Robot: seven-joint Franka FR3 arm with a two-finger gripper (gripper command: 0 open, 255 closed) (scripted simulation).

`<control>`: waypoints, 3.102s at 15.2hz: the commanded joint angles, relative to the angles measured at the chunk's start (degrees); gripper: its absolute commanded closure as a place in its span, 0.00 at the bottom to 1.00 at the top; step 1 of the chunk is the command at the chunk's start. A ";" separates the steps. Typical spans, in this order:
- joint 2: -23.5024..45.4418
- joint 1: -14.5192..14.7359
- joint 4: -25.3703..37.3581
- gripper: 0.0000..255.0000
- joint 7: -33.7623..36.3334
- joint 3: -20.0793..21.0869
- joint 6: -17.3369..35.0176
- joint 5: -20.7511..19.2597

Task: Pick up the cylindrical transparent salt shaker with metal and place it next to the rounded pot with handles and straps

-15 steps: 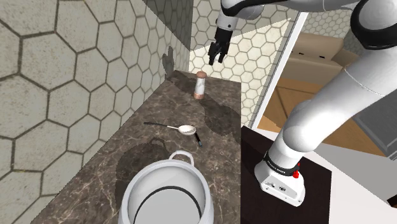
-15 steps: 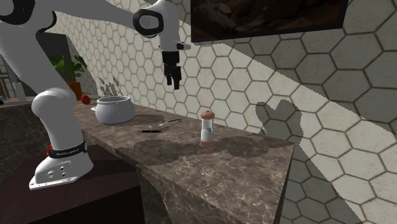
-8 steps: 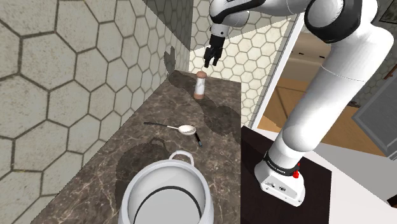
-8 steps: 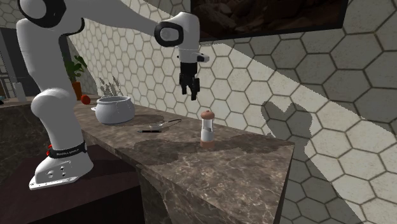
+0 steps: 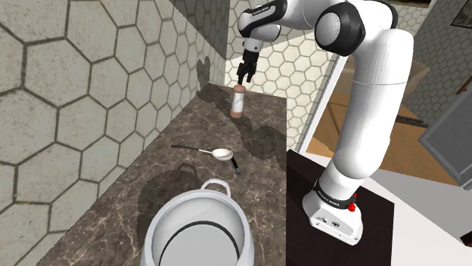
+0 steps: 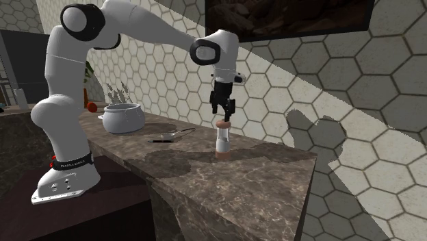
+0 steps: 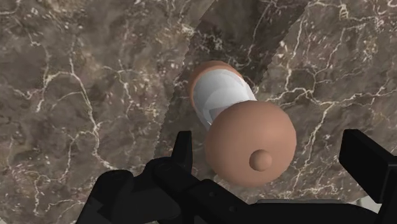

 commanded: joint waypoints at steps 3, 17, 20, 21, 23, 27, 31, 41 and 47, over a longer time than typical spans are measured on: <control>1.52 -0.05 -0.89 0.00 -0.64 0.31 2.20 0.79; 2.20 0.14 -2.70 1.00 -0.97 0.58 4.64 1.27; 2.18 0.15 -2.71 1.00 -0.97 0.58 4.64 1.27; 2.17 0.15 -2.72 1.00 -0.97 0.58 4.64 1.26; 2.17 0.16 -2.72 1.00 -0.96 0.58 4.63 1.26; 1.44 0.18 -1.41 1.00 -0.44 0.42 2.70 0.80; 0.58 0.19 0.52 1.00 0.24 0.25 0.03 0.26; -0.74 0.01 6.44 1.00 1.72 -0.07 -6.98 -0.68; -0.90 -0.26 10.83 1.00 2.48 -0.20 -11.45 -0.91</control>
